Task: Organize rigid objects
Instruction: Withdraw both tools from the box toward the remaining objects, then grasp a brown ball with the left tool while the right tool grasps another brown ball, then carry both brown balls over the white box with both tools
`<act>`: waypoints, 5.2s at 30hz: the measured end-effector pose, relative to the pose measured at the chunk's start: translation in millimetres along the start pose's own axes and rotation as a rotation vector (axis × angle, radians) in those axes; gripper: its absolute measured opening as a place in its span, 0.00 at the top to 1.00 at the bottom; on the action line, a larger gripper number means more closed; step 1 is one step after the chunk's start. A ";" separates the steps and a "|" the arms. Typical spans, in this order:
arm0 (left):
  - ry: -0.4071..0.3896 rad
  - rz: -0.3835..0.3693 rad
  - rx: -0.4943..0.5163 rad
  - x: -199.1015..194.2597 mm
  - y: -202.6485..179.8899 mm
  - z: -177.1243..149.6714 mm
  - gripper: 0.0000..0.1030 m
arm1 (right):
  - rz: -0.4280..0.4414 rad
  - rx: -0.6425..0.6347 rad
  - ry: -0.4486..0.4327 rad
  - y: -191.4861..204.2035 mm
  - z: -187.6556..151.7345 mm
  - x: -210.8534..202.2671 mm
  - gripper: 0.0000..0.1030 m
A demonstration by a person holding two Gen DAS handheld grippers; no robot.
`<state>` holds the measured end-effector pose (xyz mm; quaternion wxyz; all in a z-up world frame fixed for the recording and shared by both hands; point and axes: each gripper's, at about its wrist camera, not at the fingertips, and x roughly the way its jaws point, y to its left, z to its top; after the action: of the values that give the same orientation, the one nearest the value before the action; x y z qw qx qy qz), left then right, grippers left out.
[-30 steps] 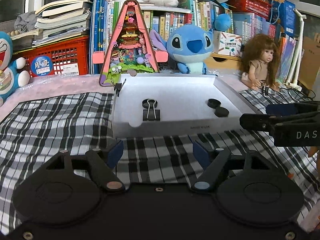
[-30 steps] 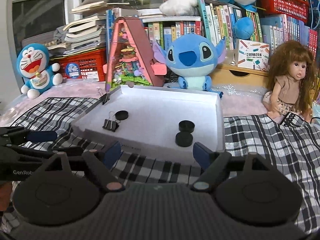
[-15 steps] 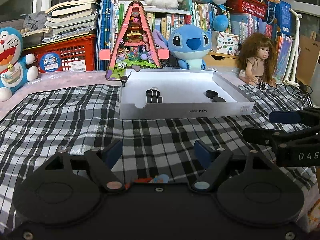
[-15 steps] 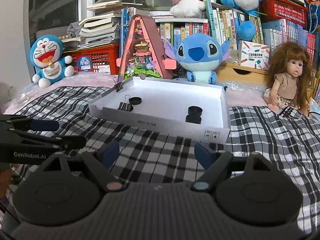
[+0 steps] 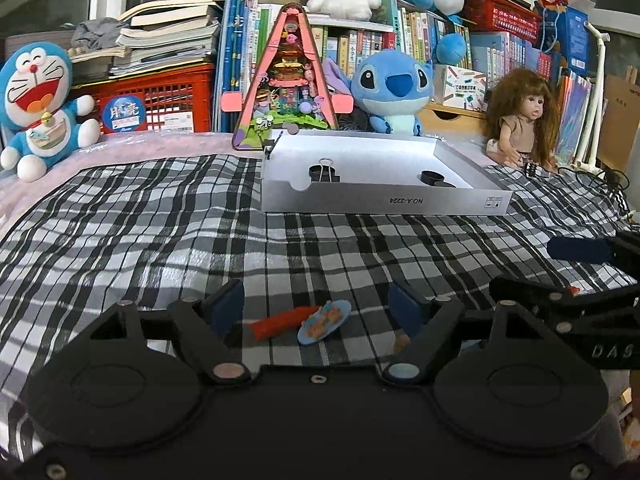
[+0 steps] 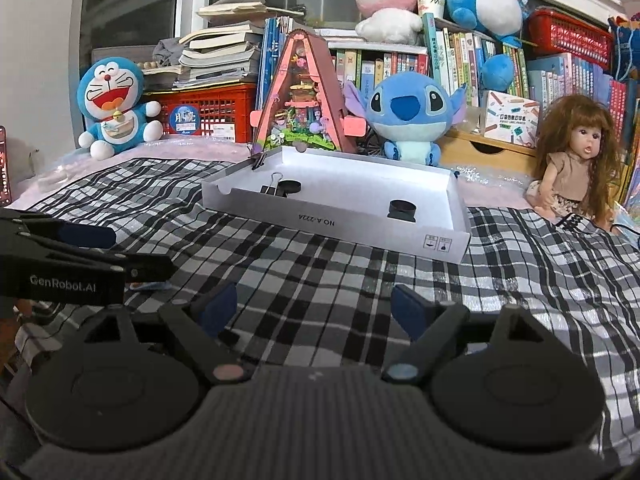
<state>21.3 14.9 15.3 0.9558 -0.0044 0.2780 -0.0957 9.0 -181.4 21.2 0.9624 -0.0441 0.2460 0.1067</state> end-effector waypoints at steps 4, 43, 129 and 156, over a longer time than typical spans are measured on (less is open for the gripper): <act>-0.018 0.004 -0.004 -6.6 -0.7 -6.7 0.25 | -0.010 -0.014 -0.016 7.8 -11.2 -4.6 0.12; 0.048 -0.180 0.068 -4.6 -25.2 -31.1 0.83 | 0.147 -0.093 0.035 30.5 -37.7 -17.9 0.73; 0.158 -0.114 -0.089 175.2 -6.6 182.4 0.83 | -0.004 0.345 0.224 -113.5 130.2 131.0 0.79; 0.290 -0.021 -0.080 277.1 -0.5 183.5 0.83 | -0.081 0.391 0.370 -134.1 129.7 243.6 0.79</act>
<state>348.1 -45.3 23.5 0.9036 -0.0314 0.4168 -0.0939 308.2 -249.3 21.4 0.8947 0.1139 0.4317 0.0087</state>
